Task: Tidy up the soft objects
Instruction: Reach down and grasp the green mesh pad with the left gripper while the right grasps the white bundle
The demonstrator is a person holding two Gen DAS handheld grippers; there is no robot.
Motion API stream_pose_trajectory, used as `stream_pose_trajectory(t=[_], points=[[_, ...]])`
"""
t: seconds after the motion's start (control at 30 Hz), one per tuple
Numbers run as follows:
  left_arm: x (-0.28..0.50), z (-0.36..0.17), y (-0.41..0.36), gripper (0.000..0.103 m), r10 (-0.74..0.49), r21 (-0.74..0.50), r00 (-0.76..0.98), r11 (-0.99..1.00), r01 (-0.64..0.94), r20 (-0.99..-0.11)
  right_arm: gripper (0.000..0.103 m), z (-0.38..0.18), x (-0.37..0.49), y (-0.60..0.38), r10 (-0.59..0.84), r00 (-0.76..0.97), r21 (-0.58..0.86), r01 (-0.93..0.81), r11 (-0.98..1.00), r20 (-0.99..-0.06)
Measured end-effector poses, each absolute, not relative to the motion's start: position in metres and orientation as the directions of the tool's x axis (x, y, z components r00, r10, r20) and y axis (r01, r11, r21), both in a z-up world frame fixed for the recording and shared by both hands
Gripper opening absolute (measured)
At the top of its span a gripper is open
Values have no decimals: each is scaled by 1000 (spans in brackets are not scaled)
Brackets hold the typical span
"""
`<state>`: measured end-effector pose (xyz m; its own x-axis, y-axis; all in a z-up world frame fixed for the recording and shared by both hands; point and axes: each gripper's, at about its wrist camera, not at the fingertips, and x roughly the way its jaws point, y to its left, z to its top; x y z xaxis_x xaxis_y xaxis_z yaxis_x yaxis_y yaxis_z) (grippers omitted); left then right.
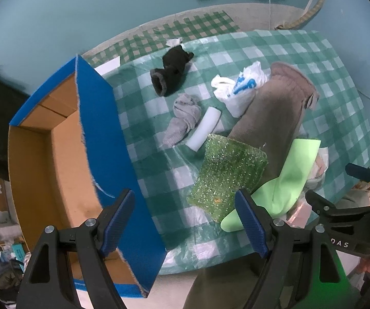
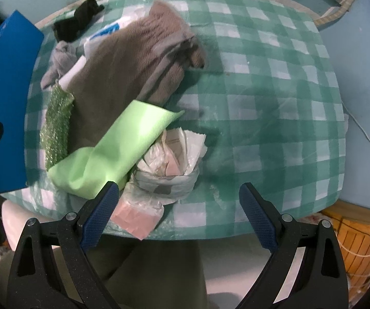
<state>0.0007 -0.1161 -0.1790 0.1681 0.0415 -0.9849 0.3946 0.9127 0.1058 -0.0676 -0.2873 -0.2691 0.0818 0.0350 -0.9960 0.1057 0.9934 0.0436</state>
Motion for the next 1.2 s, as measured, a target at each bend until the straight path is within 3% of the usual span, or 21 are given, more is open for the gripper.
stream_pose_trajectory(t=[0.47, 0.67, 0.8, 1.2], points=[[8, -213, -124, 81, 30, 60, 83, 921, 385, -996, 95, -301, -52, -273, 16, 27, 18, 61, 998, -999], [11, -223, -131, 81, 19, 36, 48, 921, 388, -999, 80, -314, -50, -261, 21, 19, 22, 30, 999, -1000], [13, -229, -137, 81, -5, 4, 24, 921, 388, -1000, 63, -311, -56, -258, -5, 28, -5, -3, 1000, -1000], [17, -242, -153, 81, -9, -13, -12, 920, 392, -1000, 58, -314, -44, -288, -11, 18, -10, 60, 998, -1000]])
